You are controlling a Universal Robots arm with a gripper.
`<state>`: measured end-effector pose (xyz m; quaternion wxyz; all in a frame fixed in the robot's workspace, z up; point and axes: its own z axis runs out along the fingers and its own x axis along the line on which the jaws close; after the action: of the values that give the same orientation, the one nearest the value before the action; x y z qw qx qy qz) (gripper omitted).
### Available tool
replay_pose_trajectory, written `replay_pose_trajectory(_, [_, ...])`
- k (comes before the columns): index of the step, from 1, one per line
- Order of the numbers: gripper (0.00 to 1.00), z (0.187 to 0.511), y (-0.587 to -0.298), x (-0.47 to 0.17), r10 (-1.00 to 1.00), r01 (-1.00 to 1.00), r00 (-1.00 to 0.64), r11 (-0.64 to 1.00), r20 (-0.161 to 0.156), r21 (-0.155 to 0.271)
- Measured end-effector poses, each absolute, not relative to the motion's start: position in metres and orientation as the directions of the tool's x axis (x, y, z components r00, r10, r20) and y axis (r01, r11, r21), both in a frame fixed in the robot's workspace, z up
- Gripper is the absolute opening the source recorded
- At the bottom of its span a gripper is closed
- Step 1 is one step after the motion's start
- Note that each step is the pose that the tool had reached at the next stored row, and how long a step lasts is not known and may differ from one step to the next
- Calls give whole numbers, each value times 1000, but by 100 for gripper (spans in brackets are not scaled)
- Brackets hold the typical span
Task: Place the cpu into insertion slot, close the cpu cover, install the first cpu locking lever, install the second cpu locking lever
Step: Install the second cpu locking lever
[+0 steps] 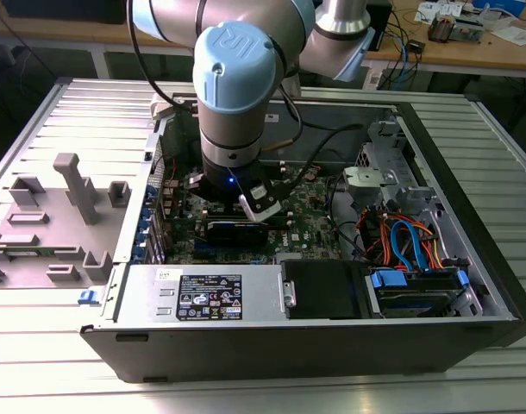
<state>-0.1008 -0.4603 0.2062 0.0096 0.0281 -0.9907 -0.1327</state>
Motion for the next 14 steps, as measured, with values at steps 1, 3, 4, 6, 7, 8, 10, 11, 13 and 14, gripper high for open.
replay_pose_trajectory(1, [11,206,-460,-101,-58,-53,-998,963,12,263])
replay_pose_trajectory(3, [11,205,-459,-101,-58,-53,-998,963,12,263])
replay_pose_trajectory(4, [11,205,-459,-101,-58,-53,-998,963,12,263])
replay_pose_trajectory(6, [11,205,-458,-102,-58,-53,-998,963,12,263])
replay_pose_trajectory(7, [11,205,-458,-102,-58,-53,-998,963,12,263])
replay_pose_trajectory(8, [11,204,-457,-102,-58,-53,-998,963,12,263])
replay_pose_trajectory(10, [11,203,-456,-102,-58,-53,-998,963,12,263])
replay_pose_trajectory(11, [11,203,-456,-102,-58,-53,-998,963,12,263])
replay_pose_trajectory(13, [11,202,-456,-102,-58,-53,-998,963,12,263])
replay_pose_trajectory(14, [11,202,-456,-102,-58,-53,-998,963,12,263])
